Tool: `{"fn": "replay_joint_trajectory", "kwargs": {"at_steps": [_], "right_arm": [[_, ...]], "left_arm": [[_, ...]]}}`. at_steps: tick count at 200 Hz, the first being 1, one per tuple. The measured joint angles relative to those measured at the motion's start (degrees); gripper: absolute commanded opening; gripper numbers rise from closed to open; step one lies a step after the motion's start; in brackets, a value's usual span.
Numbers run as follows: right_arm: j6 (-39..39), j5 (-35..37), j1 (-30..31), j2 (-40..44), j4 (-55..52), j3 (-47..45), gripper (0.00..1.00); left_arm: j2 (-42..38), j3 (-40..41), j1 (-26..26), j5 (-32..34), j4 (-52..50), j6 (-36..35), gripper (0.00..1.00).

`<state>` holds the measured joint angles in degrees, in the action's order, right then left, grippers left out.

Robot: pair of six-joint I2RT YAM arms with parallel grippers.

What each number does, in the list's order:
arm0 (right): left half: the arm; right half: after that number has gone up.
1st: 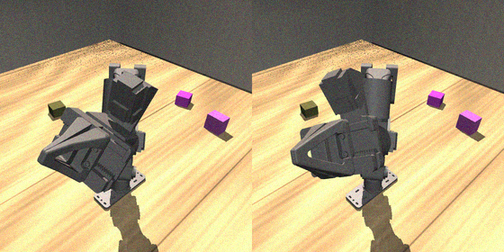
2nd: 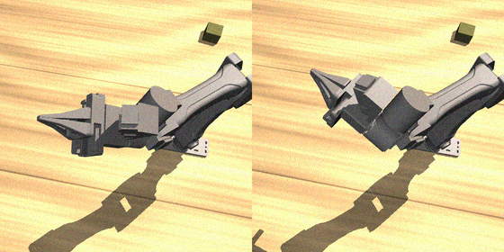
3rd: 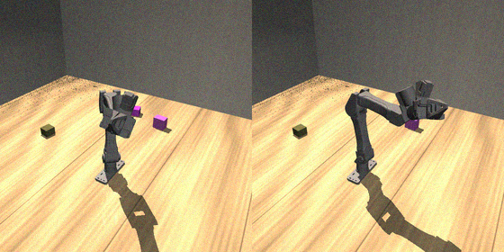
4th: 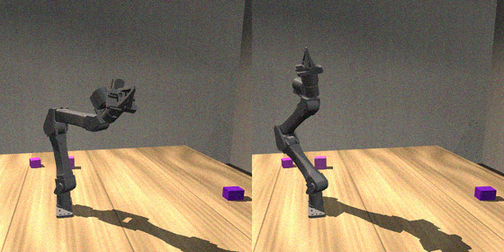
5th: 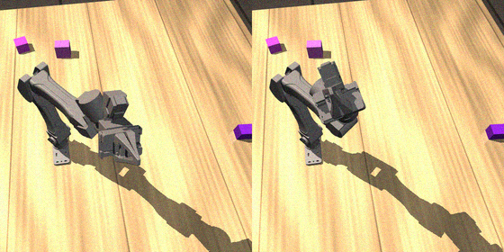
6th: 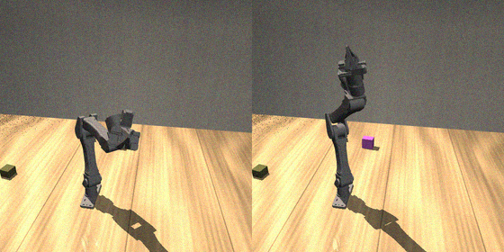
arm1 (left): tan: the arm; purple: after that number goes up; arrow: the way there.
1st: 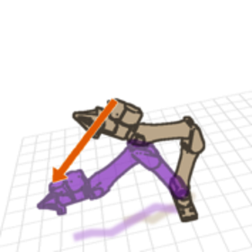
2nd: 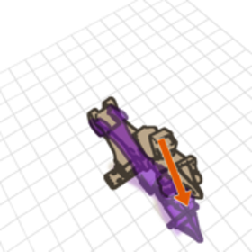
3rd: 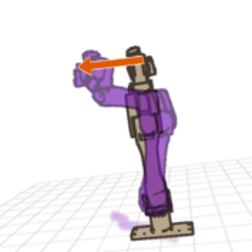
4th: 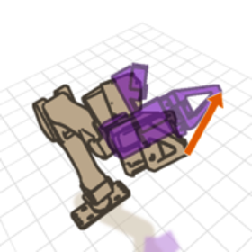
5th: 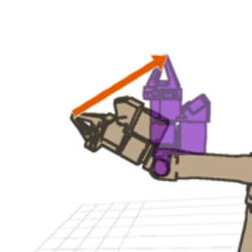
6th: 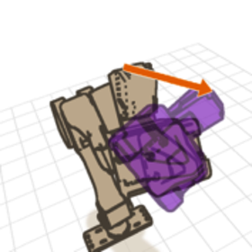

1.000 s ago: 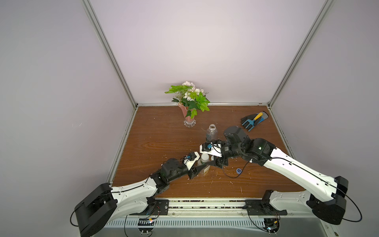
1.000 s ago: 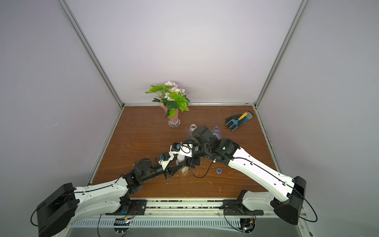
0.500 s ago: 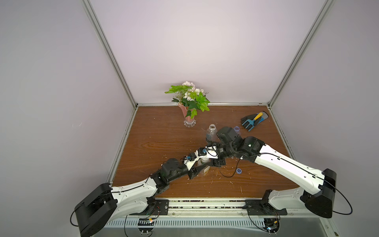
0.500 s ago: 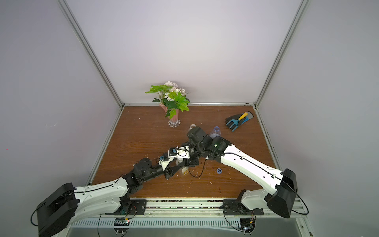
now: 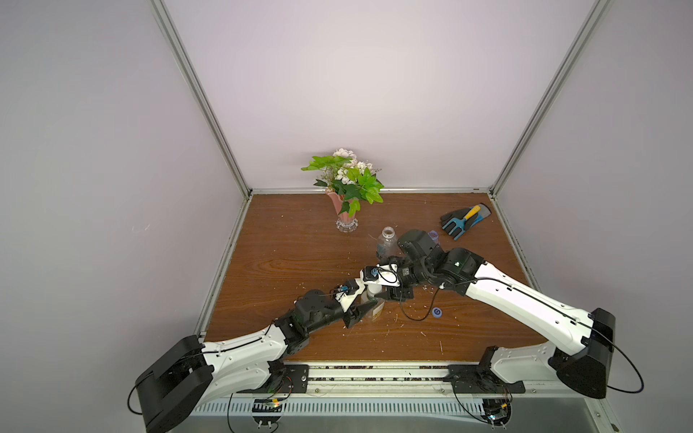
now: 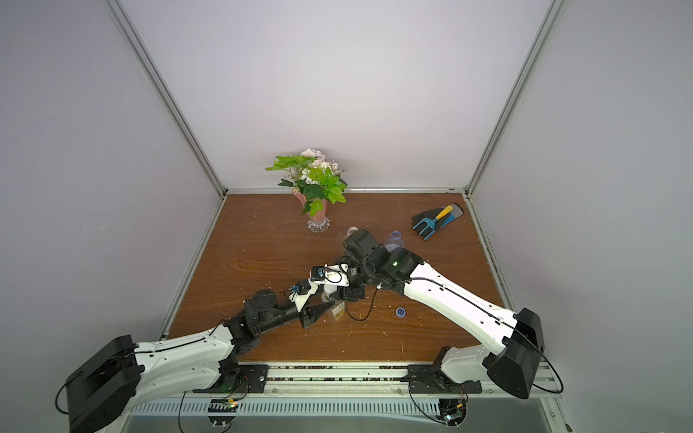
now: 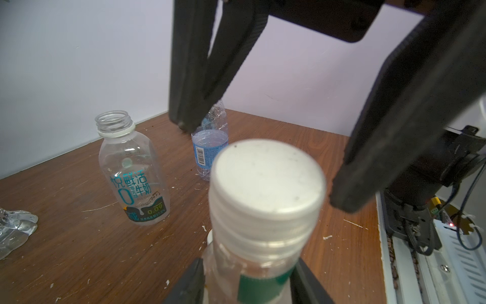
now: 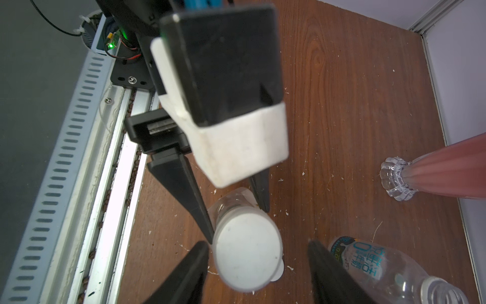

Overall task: Screw on the bottle caps
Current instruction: Screw the bottle cap onto the plastic bottle.

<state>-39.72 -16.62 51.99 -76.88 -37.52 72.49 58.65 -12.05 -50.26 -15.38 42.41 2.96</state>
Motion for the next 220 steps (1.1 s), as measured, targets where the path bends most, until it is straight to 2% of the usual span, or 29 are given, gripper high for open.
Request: {"fn": "replay_joint_trajectory", "kwargs": {"at_steps": [139,220], "right_arm": [[0.0,-1.9,0.0,-2.2,0.0,0.0,0.51],[2.8,-1.9,-0.1,-1.0,2.4,-2.0,0.27]], "left_arm": [[0.8,0.0,0.0,0.0,0.3,0.0,0.54],[1.2,0.0,0.0,0.0,0.9,0.0,0.54]]}}
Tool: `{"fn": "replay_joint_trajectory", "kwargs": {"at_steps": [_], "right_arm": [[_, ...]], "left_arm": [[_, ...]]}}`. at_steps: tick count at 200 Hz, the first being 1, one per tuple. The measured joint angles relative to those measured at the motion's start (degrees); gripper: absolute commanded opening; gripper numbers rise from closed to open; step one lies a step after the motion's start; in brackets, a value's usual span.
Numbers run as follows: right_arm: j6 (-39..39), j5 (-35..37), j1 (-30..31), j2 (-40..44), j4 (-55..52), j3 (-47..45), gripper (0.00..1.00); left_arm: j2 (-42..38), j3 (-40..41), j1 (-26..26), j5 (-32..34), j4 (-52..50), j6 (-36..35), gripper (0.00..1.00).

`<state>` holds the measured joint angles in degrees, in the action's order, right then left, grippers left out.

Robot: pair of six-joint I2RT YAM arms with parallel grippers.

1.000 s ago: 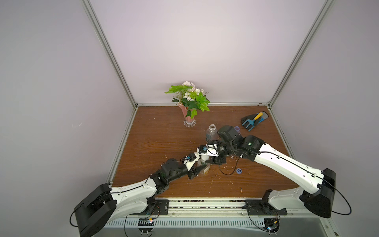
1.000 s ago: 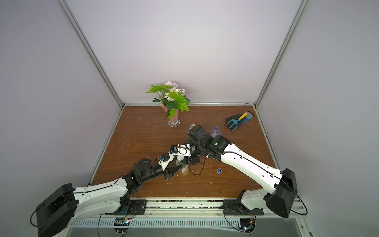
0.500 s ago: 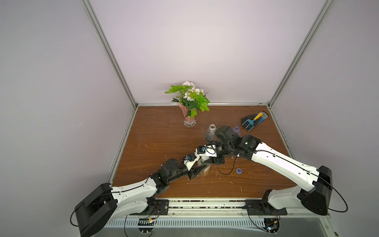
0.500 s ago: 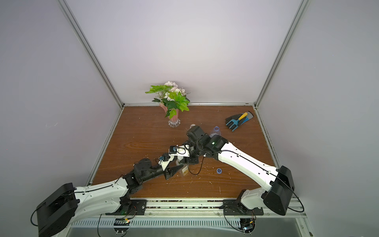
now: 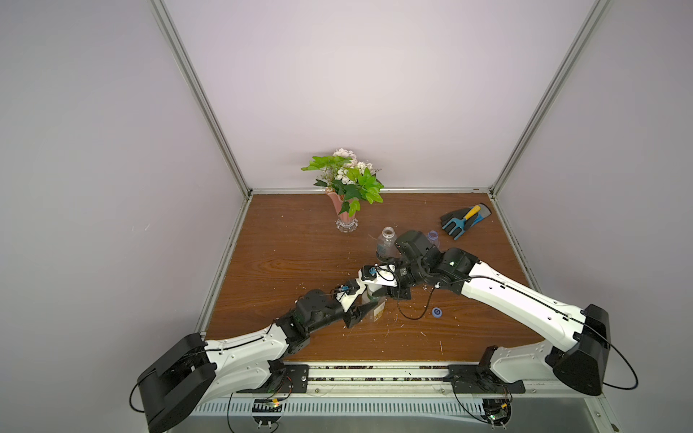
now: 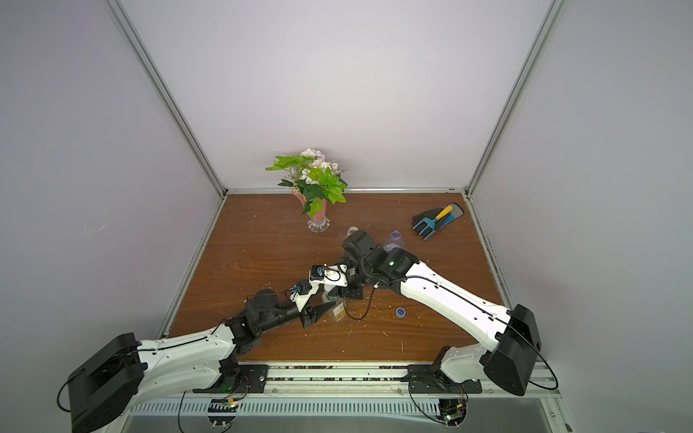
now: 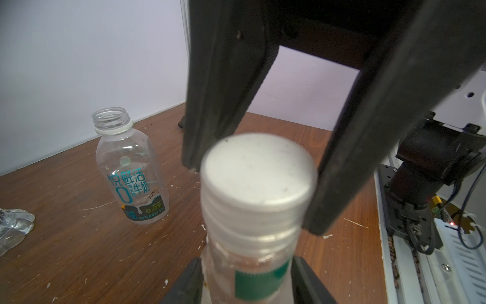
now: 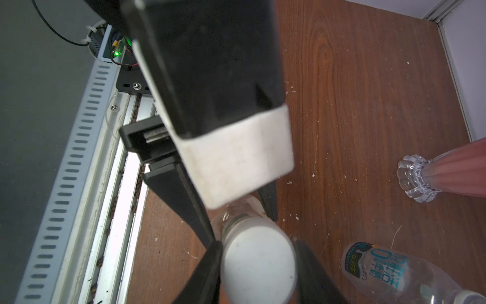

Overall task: Screw on the bottle caps
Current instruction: Screw the bottle cap onto the plastic bottle.

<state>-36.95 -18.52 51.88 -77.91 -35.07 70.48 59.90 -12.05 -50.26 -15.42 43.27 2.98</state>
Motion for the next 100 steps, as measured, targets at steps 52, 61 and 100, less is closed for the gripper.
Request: {"fn": "replay_joint_trajectory", "kwargs": {"at_steps": [52,61,100], "right_arm": [[5.1,2.6,0.8,0.3,1.6,-0.7,0.09],[6.1,3.5,1.1,0.4,1.9,-0.8,0.07],[10.0,6.6,2.1,1.4,3.7,-2.1,0.02]], "left_arm": [[0.1,0.0,0.0,0.5,0.5,0.3,0.48],[0.2,0.0,0.0,0.7,0.8,0.5,0.47],[1.1,0.0,0.0,1.3,2.2,1.3,0.54]]}}
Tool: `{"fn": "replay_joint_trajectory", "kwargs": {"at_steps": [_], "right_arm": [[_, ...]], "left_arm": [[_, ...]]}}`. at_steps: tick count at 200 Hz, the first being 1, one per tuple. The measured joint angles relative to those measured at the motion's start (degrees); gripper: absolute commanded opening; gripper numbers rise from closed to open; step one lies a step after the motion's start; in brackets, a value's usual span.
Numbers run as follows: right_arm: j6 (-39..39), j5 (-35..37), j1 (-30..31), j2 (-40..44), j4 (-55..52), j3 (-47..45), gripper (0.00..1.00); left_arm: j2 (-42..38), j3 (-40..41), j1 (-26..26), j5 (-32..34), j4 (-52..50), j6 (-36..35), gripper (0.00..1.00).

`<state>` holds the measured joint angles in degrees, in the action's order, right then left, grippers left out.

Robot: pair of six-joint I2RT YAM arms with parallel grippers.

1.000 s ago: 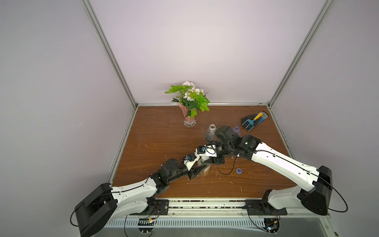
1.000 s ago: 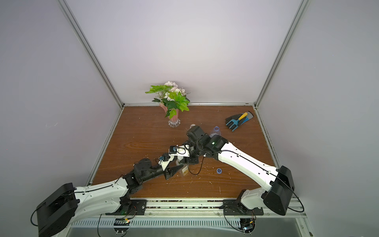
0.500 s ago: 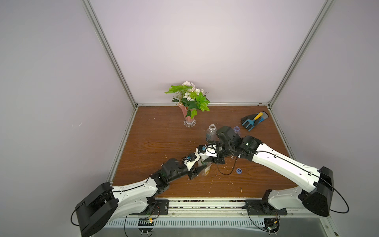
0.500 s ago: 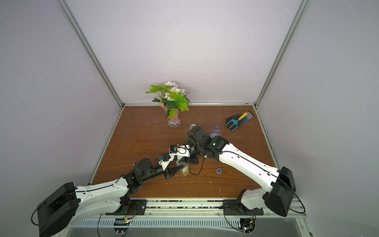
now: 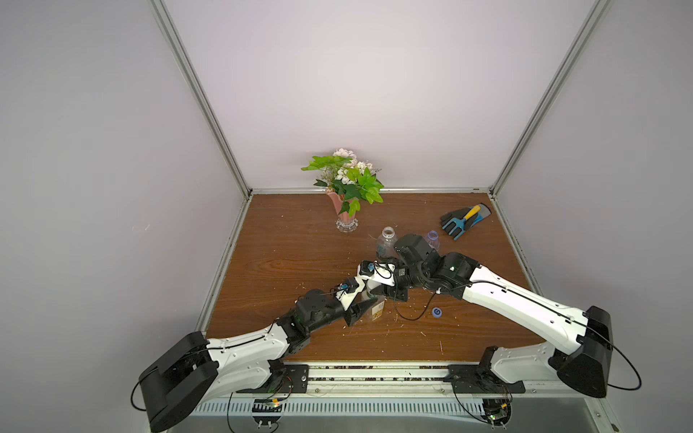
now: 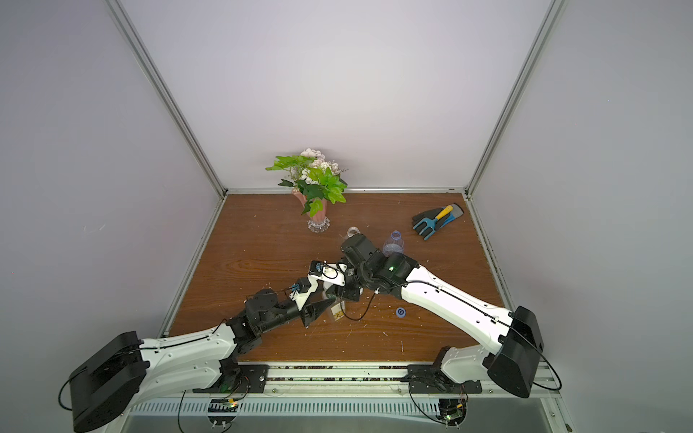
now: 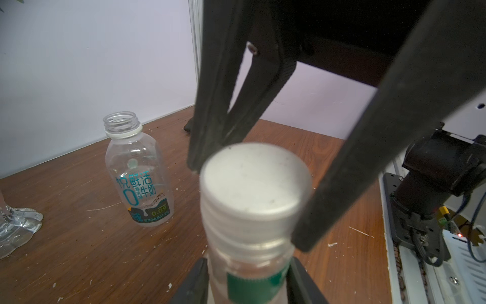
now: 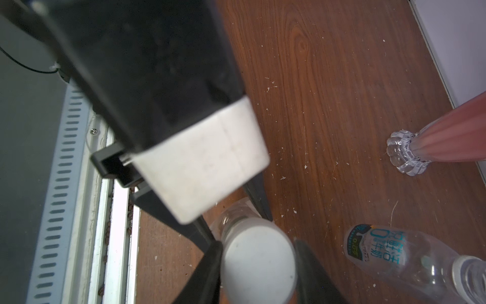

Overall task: Screw on the bottle caps
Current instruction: Screw the bottle cap onto the plastic bottle.

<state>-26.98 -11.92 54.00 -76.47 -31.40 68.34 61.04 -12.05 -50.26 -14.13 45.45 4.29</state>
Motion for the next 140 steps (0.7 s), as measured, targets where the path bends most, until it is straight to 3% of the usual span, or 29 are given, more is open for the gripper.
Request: {"fn": "replay_joint_trajectory", "kwargs": {"at_steps": [60,92,140], "right_arm": [[0.2,-0.2,0.3,5.0,4.7,-5.8,0.0],[-0.3,-0.5,0.3,5.2,4.9,-6.0,0.0],[0.0,-0.6,0.3,5.2,5.4,-6.3,0.0]], "left_arm": [[0.0,0.6,0.0,-0.4,-4.3,-0.4,0.89],[-1.0,2.0,0.0,-0.4,-5.2,-1.0,0.91],[4.7,1.8,0.0,-0.3,-1.6,0.2,0.8]]}}
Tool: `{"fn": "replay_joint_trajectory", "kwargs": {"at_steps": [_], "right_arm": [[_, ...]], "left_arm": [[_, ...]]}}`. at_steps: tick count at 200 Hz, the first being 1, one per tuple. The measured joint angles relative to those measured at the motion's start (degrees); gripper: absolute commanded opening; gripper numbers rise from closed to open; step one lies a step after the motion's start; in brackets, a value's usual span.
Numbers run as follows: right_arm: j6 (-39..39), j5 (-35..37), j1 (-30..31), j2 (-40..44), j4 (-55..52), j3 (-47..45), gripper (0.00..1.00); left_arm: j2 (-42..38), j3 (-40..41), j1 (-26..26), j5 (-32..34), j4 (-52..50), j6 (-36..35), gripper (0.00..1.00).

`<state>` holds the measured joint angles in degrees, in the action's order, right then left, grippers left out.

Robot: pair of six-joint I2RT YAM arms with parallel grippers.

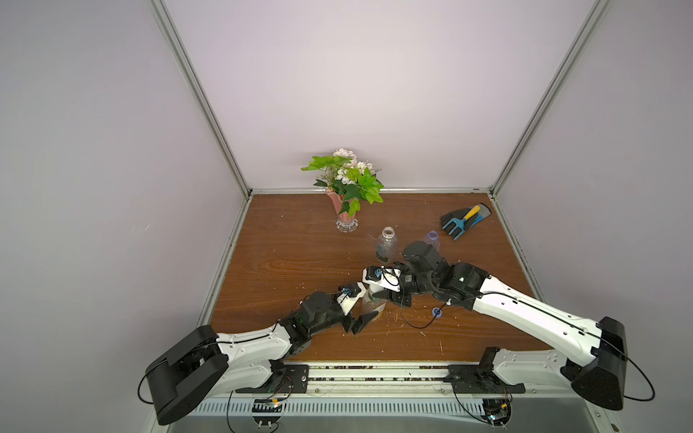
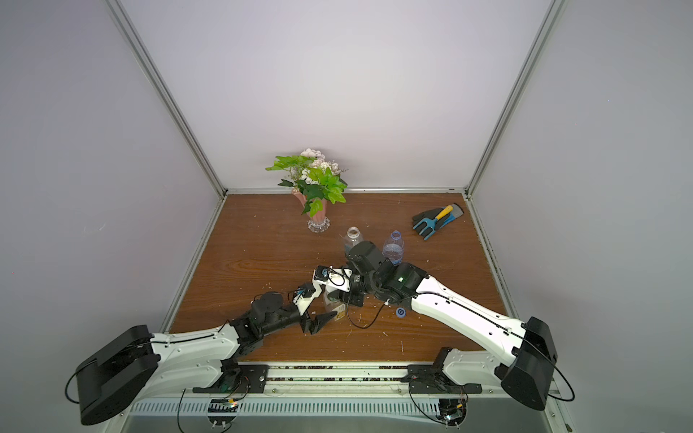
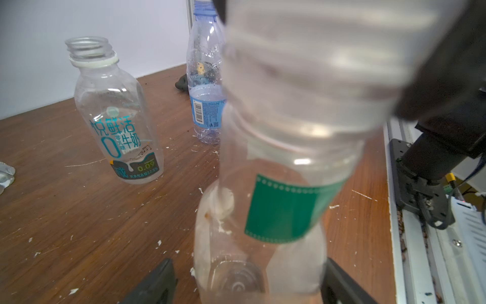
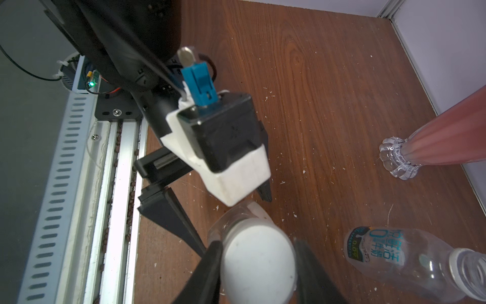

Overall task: Screw on the bottle caps
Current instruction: Screw the bottle cap onto the plastic bottle.

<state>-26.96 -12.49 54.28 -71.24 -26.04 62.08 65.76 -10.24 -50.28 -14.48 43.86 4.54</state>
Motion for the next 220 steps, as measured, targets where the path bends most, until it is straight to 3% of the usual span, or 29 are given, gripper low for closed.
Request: {"fn": "replay_joint_trajectory", "kwargs": {"at_steps": [63,161,220], "right_arm": [[4.1,0.7,0.0,0.0,2.2,-0.9,0.0],[12.8,3.6,0.1,3.7,7.2,-5.7,0.0],[22.3,8.2,1.6,3.7,7.6,-5.8,0.0]], "left_arm": [[1.7,0.4,-0.1,1.1,4.4,4.6,0.64],[1.4,2.4,-3.8,6.2,8.3,8.9,0.48],[-2.4,4.9,-5.4,11.5,8.7,9.4,0.46]]}}
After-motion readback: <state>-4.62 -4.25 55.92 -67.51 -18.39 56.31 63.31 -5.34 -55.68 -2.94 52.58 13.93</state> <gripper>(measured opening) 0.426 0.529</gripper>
